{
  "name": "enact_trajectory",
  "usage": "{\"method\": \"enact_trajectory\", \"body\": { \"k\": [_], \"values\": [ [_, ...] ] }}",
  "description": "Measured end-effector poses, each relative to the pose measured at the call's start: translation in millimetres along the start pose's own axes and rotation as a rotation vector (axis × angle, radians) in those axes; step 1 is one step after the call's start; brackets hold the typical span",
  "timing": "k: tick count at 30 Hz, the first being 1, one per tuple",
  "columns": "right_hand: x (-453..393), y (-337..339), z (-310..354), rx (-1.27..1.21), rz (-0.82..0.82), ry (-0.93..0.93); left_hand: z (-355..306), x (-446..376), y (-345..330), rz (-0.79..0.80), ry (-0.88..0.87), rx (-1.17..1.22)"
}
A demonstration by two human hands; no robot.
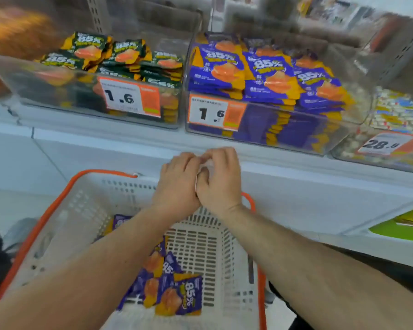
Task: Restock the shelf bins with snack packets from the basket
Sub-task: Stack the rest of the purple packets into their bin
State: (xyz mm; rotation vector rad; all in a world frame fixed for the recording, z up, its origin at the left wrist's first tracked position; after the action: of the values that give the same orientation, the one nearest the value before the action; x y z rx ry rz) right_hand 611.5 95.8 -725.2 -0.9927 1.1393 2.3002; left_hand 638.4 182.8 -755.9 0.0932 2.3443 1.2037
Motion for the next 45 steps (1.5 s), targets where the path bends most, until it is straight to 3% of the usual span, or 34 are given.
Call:
{"method": "enact_trajectory", "body": {
  "k": [2, 5, 8, 13, 19, 28, 34, 38, 41, 45],
  "values": [
    [64.5, -62.2, -36.3, 0.045, 0.269, -0.239, 61.2, 34.3, -48.1, 0.365, 0.239, -0.067],
    [185.9, -130.4, -80.6, 0.098, 0.879, -0.668, 122.3, 92.7, -93.8, 0.804, 0.491, -0.108],
    [273.5, -159.2, -81.1, 0.128, 1.345, -0.702, 147.0, 124.5, -113.6, 0.927, 0.546, -0.095],
    [338.2, -170.8, -80.7, 0.239, 1.68, -0.647, 170.3, 147.6, -138.4, 0.979, 0.623, -0.016],
    [344.0, -177.7, -76.2, 0.302, 1.546, -0.505, 177.8, 149.5, -147.5, 0.978, 0.666, 0.021],
    [334.0, -169.2, -79.2, 0.086, 1.436, -0.783, 168.1, 152.8, -143.6, 1.003, 0.629, 0.002],
    [231.5, -182.0, -57.7, -0.014, 1.436, -0.498, 156.4, 141.1, -122.5, 1.029, 0.58, -0.08],
    [136.3, -163.2, -32.5, -0.093, 1.41, -0.346, 133.0, 106.5, -91.8, 0.887, 0.521, -0.008],
    [76.1, -131.5, -34.6, -0.114, 1.165, -0.362, 113.1, 71.2, -58.0, 0.709, 0.535, 0.203],
    [21.2, -56.5, -37.8, -0.193, 0.477, -0.559, 104.1, 32.1, -5.1, 0.396, 0.617, 0.525]
  ]
}}
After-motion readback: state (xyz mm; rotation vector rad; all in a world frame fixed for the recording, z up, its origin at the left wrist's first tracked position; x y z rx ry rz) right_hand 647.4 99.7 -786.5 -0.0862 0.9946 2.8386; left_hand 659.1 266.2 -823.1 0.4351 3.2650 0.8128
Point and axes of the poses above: each hand's wrist, its own x-axis away from the middle knuckle, its own y-axis out of the back of the hand, z = x × y, the point moved 10 cm from there along -x, towards the middle knuckle, and after that the axes turned 13 degrees about y, right-handed, at the moved point
